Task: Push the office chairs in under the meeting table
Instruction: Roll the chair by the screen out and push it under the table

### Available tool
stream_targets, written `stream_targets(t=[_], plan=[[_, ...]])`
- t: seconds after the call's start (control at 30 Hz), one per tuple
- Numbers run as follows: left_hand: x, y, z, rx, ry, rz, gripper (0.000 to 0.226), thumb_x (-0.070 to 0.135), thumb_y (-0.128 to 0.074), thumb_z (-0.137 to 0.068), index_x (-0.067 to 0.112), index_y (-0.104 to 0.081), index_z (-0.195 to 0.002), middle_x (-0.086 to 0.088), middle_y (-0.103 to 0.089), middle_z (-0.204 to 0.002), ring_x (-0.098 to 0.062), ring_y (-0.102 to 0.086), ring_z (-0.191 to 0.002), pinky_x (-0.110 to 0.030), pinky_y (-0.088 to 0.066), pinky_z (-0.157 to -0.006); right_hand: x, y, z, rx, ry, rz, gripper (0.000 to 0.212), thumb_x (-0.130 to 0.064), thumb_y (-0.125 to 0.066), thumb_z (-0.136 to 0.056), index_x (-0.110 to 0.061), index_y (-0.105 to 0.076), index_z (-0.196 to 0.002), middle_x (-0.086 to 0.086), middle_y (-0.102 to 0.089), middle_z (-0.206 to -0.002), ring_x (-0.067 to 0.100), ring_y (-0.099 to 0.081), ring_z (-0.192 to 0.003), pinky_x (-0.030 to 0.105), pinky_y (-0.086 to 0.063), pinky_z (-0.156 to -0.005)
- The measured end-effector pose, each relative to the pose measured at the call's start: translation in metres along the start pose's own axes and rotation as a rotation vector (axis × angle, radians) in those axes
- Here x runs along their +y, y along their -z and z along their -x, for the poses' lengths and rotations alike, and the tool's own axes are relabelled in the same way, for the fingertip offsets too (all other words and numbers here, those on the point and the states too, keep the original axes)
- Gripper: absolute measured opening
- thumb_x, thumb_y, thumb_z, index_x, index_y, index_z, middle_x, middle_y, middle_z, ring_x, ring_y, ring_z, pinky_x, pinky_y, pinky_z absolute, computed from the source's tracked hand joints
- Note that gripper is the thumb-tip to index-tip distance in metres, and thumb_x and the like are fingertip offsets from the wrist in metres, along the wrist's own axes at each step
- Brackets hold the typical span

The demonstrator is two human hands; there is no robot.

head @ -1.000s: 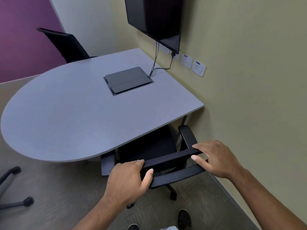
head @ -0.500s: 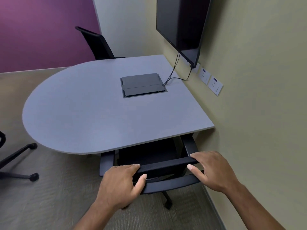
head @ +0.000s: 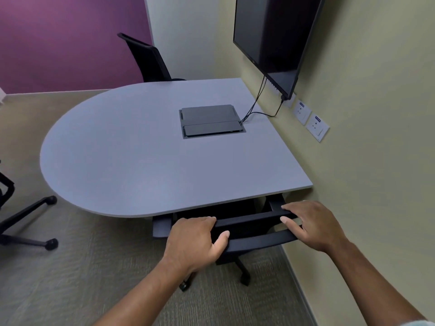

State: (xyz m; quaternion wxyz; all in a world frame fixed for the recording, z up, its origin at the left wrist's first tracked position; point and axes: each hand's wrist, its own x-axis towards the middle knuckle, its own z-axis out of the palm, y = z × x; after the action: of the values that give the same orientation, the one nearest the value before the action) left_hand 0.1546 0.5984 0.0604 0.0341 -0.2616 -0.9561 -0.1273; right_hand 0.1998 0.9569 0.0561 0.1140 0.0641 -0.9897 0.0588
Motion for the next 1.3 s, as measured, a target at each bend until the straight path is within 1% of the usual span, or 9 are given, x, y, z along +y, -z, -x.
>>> stream_targets(t=[0.17, 0.4, 0.53, 0.67, 0.77, 1.0, 1.17, 1.23, 1.3], plan=[[-0.004, 0.0, -0.021, 0.025, 0.001, -0.001, 0.055, 0.072, -0.035, -0.097, 0.027, -0.058, -0.076, 0.008, -0.056, -0.06, -0.011, -0.054, -0.056, -0.034, -0.048, -0.058, 0.009, -0.003, -0.023, -0.02, -0.012, -0.002, 0.058, -0.063, -0.043, -0.102, -0.021, -0.078, -0.121, -0.006, -0.08, -0.106, 0.022, -0.074, -0.097, 0.041, -0.057, -0.084], [-0.006, -0.004, -0.053, 0.017, 0.032, -0.017, 0.056, 0.072, -0.032, -0.097, 0.027, -0.059, -0.077, 0.008, -0.057, -0.06, -0.012, -0.052, -0.055, -0.033, -0.033, -0.062, 0.029, -0.011, -0.056, -0.022, 0.016, -0.018, 0.072, -0.074, -0.025, -0.104, -0.026, -0.077, -0.116, -0.014, -0.077, -0.097, 0.014, -0.068, -0.086, 0.036, -0.051, -0.076], [-0.006, 0.0, -0.073, -0.002, 0.044, -0.034, 0.057, 0.071, -0.033, -0.097, 0.025, -0.058, -0.076, 0.007, -0.057, -0.061, -0.011, -0.053, -0.056, -0.032, -0.041, -0.061, 0.041, -0.017, -0.077, -0.009, 0.036, -0.014, 0.063, -0.067, -0.036, -0.104, -0.021, -0.078, -0.116, -0.008, -0.08, -0.102, 0.019, -0.073, -0.091, 0.04, -0.055, -0.082], [-0.006, 0.0, -0.088, -0.016, 0.049, -0.024, 0.054, 0.069, -0.035, -0.099, 0.025, -0.058, -0.077, 0.006, -0.057, -0.061, -0.011, -0.054, -0.057, -0.032, -0.037, -0.058, 0.049, -0.017, -0.09, -0.009, 0.055, -0.016, 0.071, -0.073, -0.026, -0.105, -0.023, -0.077, -0.107, -0.008, -0.077, -0.093, 0.017, -0.069, -0.083, 0.04, -0.055, -0.078], [-0.007, -0.001, -0.09, -0.013, 0.06, -0.036, 0.054, 0.068, -0.033, -0.099, 0.025, -0.058, -0.078, 0.007, -0.056, -0.061, -0.011, -0.053, -0.057, -0.032, -0.04, -0.057, 0.052, -0.022, -0.09, 0.018, 0.069, -0.026, 0.073, -0.076, -0.022, -0.105, -0.025, -0.075, -0.102, -0.01, -0.075, -0.087, 0.016, -0.068, -0.079, 0.038, -0.055, -0.074], [-0.006, -0.002, -0.091, -0.026, 0.058, -0.057, 0.054, 0.067, -0.031, -0.099, 0.024, -0.057, -0.079, 0.006, -0.058, -0.064, -0.013, -0.054, -0.06, -0.032, -0.035, -0.057, 0.054, -0.022, -0.092, 0.007, 0.079, -0.025, 0.078, -0.077, -0.021, -0.104, -0.022, -0.076, -0.101, -0.005, -0.077, -0.09, 0.021, -0.071, -0.081, 0.041, -0.058, -0.076], [-0.006, -0.003, -0.091, -0.045, 0.09, -0.096, 0.057, 0.07, -0.028, -0.099, 0.026, -0.062, -0.087, 0.006, -0.064, -0.07, -0.015, -0.059, -0.066, -0.035, -0.048, -0.062, 0.052, -0.022, -0.089, 0.003, 0.052, -0.071, 0.085, -0.079, -0.023, -0.102, -0.017, -0.076, -0.128, 0.0, -0.08, -0.118, 0.025, -0.075, -0.105, 0.046, -0.057, -0.092], [-0.006, -0.005, -0.089, -0.023, 0.087, -0.057, 0.057, 0.07, -0.03, -0.1, 0.025, -0.065, -0.093, 0.006, -0.07, -0.08, -0.015, -0.064, -0.076, -0.037, -0.051, -0.067, 0.05, -0.02, -0.088, -0.016, 0.04, -0.092, 0.089, -0.081, -0.022, -0.101, -0.016, -0.07, -0.137, 0.003, -0.077, -0.129, 0.028, -0.074, -0.114, 0.049, -0.057, -0.097], [-0.008, -0.01, -0.088, 0.01, 0.064, -0.037, 0.063, 0.066, -0.034, -0.103, 0.021, -0.071, -0.128, 0.002, -0.076, -0.127, -0.022, -0.067, -0.122, -0.043, -0.057, -0.095, 0.048, -0.016, -0.086, -0.033, 0.024, -0.112, 0.088, -0.081, -0.025, -0.099, -0.016, -0.065, -0.144, 0.004, -0.073, -0.139, 0.029, -0.07, -0.124, 0.051, -0.054, -0.103]])
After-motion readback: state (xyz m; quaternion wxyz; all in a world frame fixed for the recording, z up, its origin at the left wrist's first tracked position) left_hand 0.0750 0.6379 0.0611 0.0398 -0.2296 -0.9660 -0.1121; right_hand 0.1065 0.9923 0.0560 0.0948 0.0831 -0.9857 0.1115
